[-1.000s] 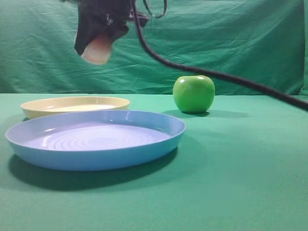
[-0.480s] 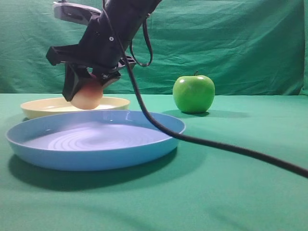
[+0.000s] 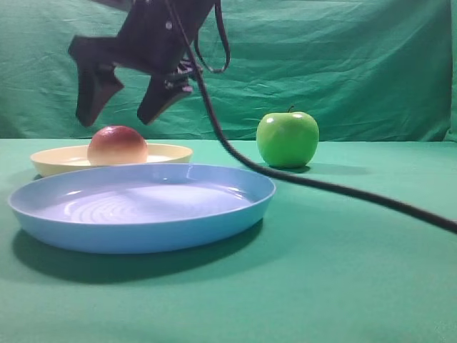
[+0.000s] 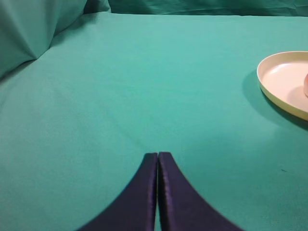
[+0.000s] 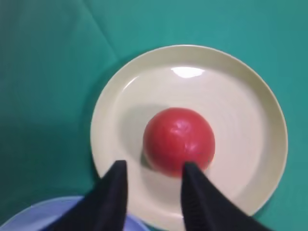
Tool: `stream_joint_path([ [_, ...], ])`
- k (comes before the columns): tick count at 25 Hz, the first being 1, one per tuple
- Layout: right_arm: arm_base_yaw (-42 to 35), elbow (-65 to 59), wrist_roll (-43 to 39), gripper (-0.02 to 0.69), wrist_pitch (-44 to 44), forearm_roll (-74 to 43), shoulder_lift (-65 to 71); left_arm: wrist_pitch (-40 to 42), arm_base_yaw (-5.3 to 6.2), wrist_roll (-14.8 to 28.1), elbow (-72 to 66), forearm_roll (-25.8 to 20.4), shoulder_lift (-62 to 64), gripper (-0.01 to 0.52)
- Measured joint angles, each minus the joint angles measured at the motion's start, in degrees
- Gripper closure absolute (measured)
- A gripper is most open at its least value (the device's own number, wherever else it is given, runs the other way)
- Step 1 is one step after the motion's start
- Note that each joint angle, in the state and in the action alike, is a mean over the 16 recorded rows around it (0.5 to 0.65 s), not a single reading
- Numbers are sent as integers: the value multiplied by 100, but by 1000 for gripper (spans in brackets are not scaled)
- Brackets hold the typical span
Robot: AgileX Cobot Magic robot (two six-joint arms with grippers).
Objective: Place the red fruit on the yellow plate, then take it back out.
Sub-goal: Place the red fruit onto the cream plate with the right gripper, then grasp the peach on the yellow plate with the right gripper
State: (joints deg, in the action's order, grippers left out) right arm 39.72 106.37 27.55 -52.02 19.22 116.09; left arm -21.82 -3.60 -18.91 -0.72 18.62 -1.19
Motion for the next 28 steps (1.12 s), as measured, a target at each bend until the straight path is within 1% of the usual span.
stream_joint_path([
  [2, -58, -7, -243, 559, -337, -61, -321, 0, 0, 0, 0, 0, 0, 514],
  [4, -115, -40, -477, 612, -627, -102, -648, 0, 0, 0, 0, 0, 0, 514],
  [7, -197, -158, -772, 656, -938, -133, -1138, 0, 0, 0, 0, 0, 0, 514],
  [13, -290, -701, -1057, 665, -1097, -160, -2122, 0, 0, 0, 0, 0, 0, 514],
  [22, -311, -1991, -1021, 665, -724, -219, -3477, 0, 0, 0, 0, 0, 0, 514],
  [28, -465, -2525, -1132, 665, -674, -292, -4048, 0, 0, 0, 0, 0, 0, 514],
])
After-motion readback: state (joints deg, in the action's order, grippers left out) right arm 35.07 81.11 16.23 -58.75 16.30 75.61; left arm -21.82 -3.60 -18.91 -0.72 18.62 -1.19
